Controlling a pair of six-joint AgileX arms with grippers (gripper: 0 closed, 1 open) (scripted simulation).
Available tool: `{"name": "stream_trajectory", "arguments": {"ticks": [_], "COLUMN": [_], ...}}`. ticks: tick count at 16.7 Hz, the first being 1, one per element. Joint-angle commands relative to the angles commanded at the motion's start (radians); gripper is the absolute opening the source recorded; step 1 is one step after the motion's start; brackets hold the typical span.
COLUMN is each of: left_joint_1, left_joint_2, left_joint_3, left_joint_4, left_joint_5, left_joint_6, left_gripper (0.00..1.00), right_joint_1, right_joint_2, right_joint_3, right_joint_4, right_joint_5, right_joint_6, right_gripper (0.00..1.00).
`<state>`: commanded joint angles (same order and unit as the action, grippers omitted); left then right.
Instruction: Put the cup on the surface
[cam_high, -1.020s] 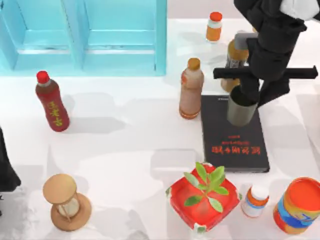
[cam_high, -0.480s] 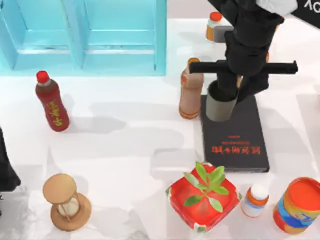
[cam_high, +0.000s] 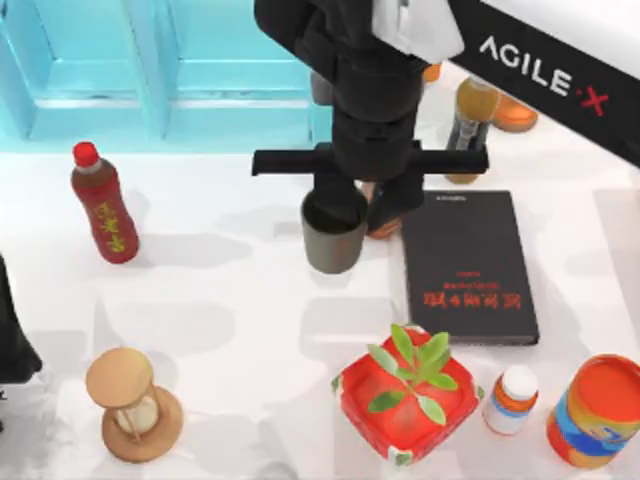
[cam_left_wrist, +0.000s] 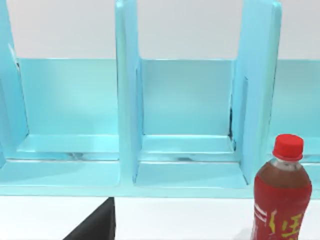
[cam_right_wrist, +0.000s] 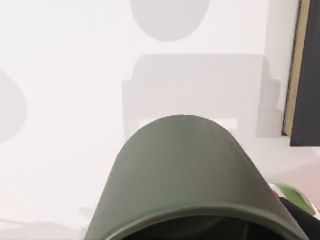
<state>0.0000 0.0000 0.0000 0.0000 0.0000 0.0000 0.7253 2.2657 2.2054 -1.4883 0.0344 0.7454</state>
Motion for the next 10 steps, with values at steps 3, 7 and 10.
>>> {"name": "stream_trajectory", "arguments": {"ticks": [3, 7, 10], "left_joint_1": [0.0, 0.0, 0.0], "left_joint_2": [0.0, 0.0, 0.0], "left_joint_3": [0.0, 0.0, 0.0], "left_joint_4": [0.0, 0.0, 0.0], "left_joint_5": [0.0, 0.0, 0.0], "left_joint_6": [0.0, 0.0, 0.0], "left_gripper": [1.0, 1.0, 1.0], "right_joint_1": [-0.003, -0.003, 0.008], "right_joint_2": [-0.003, -0.002, 0.008], "right_joint_3": [-0.003, -0.074, -0.186], "right_joint_4": [0.003, 0.08, 0.201], "right_joint_5": [-0.004, -0.003, -0.001], "right_joint_6": [0.001, 0.009, 0.013], "right_gripper": [0.0, 0.0, 0.0]}}
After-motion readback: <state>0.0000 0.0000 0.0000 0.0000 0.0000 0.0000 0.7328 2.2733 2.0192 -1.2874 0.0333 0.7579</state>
